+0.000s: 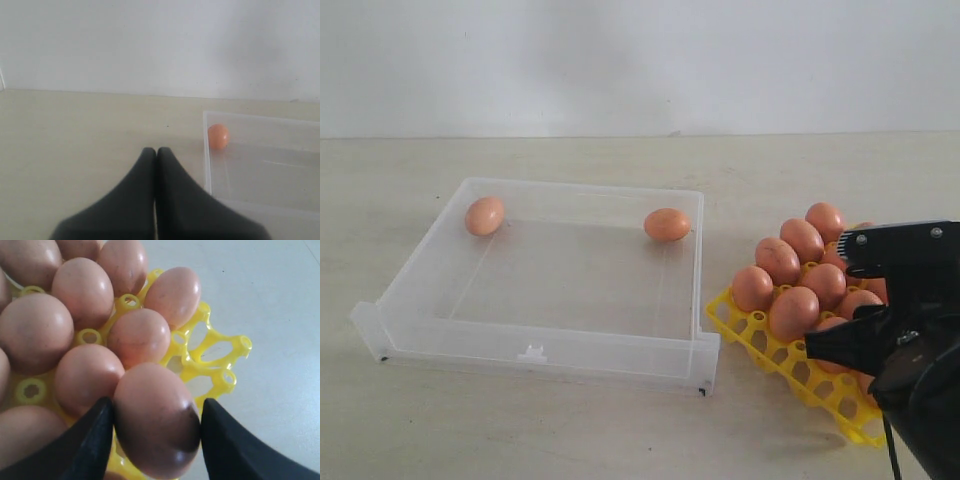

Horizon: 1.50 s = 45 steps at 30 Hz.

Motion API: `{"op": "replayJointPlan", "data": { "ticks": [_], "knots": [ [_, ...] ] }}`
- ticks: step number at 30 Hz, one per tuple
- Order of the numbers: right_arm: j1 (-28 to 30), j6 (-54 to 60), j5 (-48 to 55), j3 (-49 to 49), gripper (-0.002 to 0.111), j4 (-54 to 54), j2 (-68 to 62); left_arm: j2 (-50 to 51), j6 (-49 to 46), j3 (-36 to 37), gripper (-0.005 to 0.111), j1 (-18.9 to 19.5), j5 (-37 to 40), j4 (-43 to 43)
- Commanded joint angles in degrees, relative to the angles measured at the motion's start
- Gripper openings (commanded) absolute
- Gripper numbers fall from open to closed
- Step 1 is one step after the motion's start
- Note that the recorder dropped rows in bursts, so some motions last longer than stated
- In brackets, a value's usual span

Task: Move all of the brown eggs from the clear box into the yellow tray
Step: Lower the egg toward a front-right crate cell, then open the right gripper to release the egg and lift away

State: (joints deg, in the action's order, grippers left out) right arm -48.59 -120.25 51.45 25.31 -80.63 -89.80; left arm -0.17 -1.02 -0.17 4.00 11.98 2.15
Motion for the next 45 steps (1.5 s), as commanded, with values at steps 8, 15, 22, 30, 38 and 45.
{"op": "replayJointPlan", "data": {
  "ticks": [8,15,22,30,38,45],
  "knots": [
    [0.1,0.0,-4.7,-0.2,0.0,-1.0,0.0,0.2,-0.1,0.2,-0.004,0.0,-0.3,-0.1],
    [0.1,0.0,-3.6,-0.2,0.031,-1.1,0.0,0.2,-0.1,0.2,-0.004,0.0,-0.3,-0.1],
    [0.1,0.0,-3.7,-0.2,0.032,-1.0,0.0,0.2,-0.1,0.2,-0.004,0.0,-0.3,-0.1],
    [0.1,0.0,-3.4,-0.2,0.032,-1.2,0.0,0.2,-0.1,0.2,-0.004,0.0,-0.3,-0.1],
    [0.1,0.0,-3.4,-0.2,0.035,-3.0,0.0,0.2,-0.1,0.2,-0.004,0.0,-0.3,-0.1],
    [0.1,0.0,-2.2,-0.2,0.061,-2.1,0.0,0.2,-0.1,0.2,-0.004,0.0,-0.3,-0.1]
  ]
}}
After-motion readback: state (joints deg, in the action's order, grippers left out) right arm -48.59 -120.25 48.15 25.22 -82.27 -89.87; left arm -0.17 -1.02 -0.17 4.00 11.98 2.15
